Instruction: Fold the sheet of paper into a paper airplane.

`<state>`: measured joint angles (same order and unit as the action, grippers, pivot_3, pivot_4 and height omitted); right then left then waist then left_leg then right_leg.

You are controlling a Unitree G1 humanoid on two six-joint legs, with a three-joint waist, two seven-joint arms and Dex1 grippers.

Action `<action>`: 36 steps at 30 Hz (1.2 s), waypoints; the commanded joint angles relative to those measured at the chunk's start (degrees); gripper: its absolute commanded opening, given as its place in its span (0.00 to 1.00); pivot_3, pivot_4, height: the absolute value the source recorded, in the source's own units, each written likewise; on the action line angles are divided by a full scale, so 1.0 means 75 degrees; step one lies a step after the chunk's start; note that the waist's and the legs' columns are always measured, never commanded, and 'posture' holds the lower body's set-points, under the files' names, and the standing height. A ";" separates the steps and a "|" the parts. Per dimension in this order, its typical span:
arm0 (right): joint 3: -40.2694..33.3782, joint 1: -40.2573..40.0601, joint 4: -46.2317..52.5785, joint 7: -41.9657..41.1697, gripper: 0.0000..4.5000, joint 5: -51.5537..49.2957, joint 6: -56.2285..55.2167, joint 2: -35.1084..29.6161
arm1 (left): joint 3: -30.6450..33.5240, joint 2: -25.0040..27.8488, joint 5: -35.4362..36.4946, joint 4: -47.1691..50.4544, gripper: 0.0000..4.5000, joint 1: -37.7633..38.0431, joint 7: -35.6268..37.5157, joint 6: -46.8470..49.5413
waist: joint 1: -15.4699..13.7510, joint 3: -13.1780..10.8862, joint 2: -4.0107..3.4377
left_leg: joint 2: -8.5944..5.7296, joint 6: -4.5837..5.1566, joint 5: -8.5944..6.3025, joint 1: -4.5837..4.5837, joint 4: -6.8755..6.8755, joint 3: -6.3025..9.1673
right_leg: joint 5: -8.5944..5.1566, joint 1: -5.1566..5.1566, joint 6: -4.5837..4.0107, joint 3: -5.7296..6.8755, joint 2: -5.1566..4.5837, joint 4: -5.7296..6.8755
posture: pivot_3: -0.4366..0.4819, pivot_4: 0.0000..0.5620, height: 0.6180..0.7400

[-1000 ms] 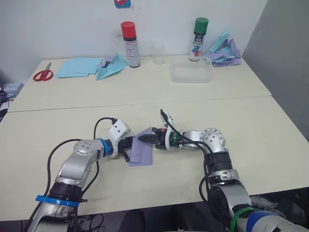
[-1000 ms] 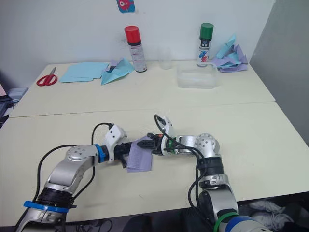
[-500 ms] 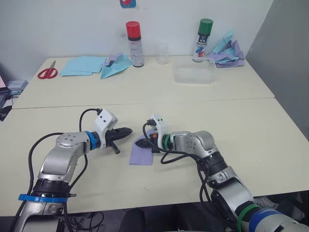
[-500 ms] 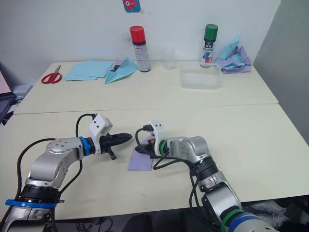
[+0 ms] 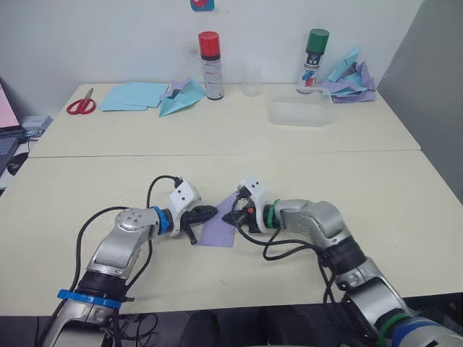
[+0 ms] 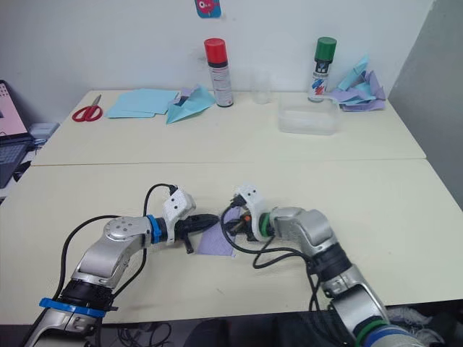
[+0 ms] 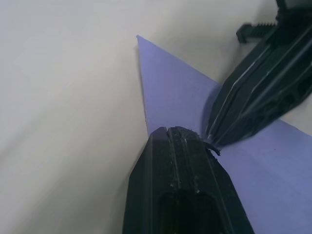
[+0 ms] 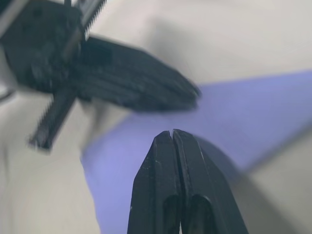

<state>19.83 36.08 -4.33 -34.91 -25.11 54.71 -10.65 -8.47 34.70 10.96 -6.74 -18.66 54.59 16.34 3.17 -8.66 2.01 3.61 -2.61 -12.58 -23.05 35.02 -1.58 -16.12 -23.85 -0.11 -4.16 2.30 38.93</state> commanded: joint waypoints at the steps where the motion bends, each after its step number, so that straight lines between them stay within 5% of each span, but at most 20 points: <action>1: -0.0278 -0.0008 0.0607 -0.0517 0.01 0.0223 -0.1584 -0.0096 | -0.0474 0.0054 -0.0569 -0.0591 0.00 0.0179 0.0031 -0.0064 | 0.0002 0.0000 0.0000 | -0.0001 0.0000 0.0000 0.0003 0.0000 0.0000 | 0.0000 0.0002 0.0000 0.0000 0.0000 0.0000 | 0.48 0.27 1.00; 8: -0.0253 -0.0096 -0.0948 -0.0775 0.01 0.1197 -0.4133 0.0092 | -0.0504 0.0025 -0.0670 -0.0722 0.00 0.0198 0.0087 -0.0182 | 0.0005 0.0002 0.0001 | -0.0003 0.0000 0.0000 0.0045 0.0001 0.0013 | 0.0000 0.0049 -0.0001 0.0011 0.0016 0.0001 | 0.48 0.27 1.00; 14: 0.0004 -0.0125 -0.2456 -0.0660 0.01 0.1925 -0.4531 0.0470 | -0.0518 -0.0001 -0.0702 -0.0709 0.00 0.0138 0.0122 -0.0149 | 0.0003 0.0001 0.0000 | -0.0001 0.0000 0.0000 0.0046 0.0004 0.0009 | -0.0001 0.0053 -0.0002 0.0006 0.0013 0.0001 | 0.48 0.27 1.00; 21: -0.0852 0.0267 -0.3877 0.1005 0.01 0.2480 -0.4791 0.0744 | -0.0505 0.0020 -0.0750 -0.0733 0.00 0.0132 0.0152 -0.0160 | 0.0014 0.0012 -0.0003 | 0.0003 0.0000 0.0000 0.0099 0.0006 0.0009 | 0.0004 0.0090 -0.0006 0.0004 0.0012 0.0013 | 0.48 0.27 1.00; 28: -0.1134 0.0355 -0.3895 0.1281 0.01 0.2636 -0.5058 0.0693 | -0.0550 -0.0014 -0.0785 -0.0804 0.00 0.0098 0.0169 -0.0167 | -0.0009 0.0037 -0.0006 | 0.0000 0.0002 0.0002 0.0097 0.0006 -0.0011 | 0.0005 0.0096 -0.0005 0.0000 -0.0014 0.0008 | 0.48 0.27 1.00; 36: -0.1191 0.0003 -0.2651 -0.0463 0.01 0.1988 -0.5942 0.0785 | -0.0554 -0.0030 -0.0801 -0.0885 0.00 0.0023 0.0200 -0.0178 | -0.0012 0.0026 -0.0023 | 0.0000 0.0002 0.0002 0.0084 0.0007 -0.0008 | 0.0003 0.0089 -0.0003 0.0003 -0.0014 0.0006 | 0.48 0.27 1.00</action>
<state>10.42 36.02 -27.44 -35.90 -9.72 11.66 -4.65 -9.76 34.46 7.80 -9.73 -20.21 55.87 13.26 3.08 -8.47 1.84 3.62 -2.60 -12.56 -22.42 35.07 -1.63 -16.10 -23.19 -0.14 -4.12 2.19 38.98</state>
